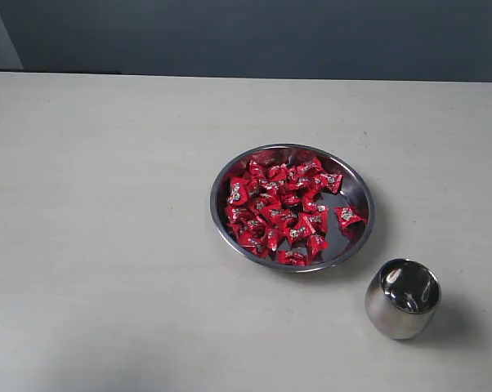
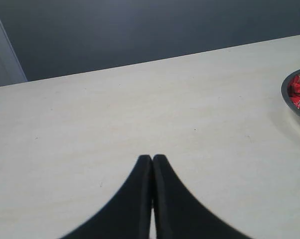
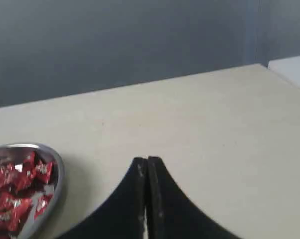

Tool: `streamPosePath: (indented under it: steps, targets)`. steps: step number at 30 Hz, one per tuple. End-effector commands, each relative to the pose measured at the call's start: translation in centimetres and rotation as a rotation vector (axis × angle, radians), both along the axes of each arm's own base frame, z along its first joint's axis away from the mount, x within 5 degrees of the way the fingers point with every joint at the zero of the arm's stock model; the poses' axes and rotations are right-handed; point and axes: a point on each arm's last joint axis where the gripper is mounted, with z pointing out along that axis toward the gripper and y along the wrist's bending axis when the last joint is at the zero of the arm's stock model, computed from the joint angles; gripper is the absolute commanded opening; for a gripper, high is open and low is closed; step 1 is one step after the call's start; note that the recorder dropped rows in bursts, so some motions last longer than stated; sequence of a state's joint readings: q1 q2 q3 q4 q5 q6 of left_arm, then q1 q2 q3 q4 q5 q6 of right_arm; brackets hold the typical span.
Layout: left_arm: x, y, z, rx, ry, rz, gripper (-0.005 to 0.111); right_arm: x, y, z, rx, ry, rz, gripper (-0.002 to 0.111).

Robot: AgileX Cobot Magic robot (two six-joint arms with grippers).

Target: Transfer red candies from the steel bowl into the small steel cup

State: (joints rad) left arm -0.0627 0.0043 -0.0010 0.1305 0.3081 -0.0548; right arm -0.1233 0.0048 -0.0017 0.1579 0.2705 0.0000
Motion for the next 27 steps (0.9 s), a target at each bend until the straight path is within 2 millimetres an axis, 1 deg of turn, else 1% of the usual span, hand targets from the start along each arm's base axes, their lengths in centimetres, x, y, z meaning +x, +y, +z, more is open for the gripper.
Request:
streamPosePath:
  steps: [1,3,4,10,14,22,24,27]
  targets:
    - [0.0,0.0,0.1,-0.004,-0.01,-0.008,0.0,0.1,-0.2,1.6,0.11,-0.196,-0.035,-0.001]
    - [0.0,0.0,0.1,-0.004,-0.01,-0.008,0.0,0.1,-0.3,2.2,0.196,-0.265,-0.051,-0.001]
    - [0.0,0.0,0.1,-0.004,-0.01,-0.008,0.0,0.0,-0.4,2.4,0.211,-0.293,-0.06,-0.001]
    - [0.0,0.0,0.1,-0.004,-0.01,-0.008,0.0,-0.3,-1.1,3.9,0.226,-0.472,-0.115,-0.001]
    - [0.0,0.0,0.1,-0.004,-0.01,-0.008,0.0,-0.3,-1.1,3.5,0.415,-0.457,-0.121,-0.001]
    - [0.0,0.0,0.1,-0.004,-0.01,-0.008,0.0,0.1,-0.4,2.3,0.531,-0.313,-0.071,-0.001]
    - [0.0,0.0,0.1,-0.004,-0.01,-0.008,0.0,-0.1,-0.1,3.4,0.471,-0.301,-0.04,-0.001]
    - [0.0,0.0,0.1,-0.004,-0.01,-0.008,0.0,-0.1,0.1,5.8,0.394,-0.292,-0.01,-0.001]
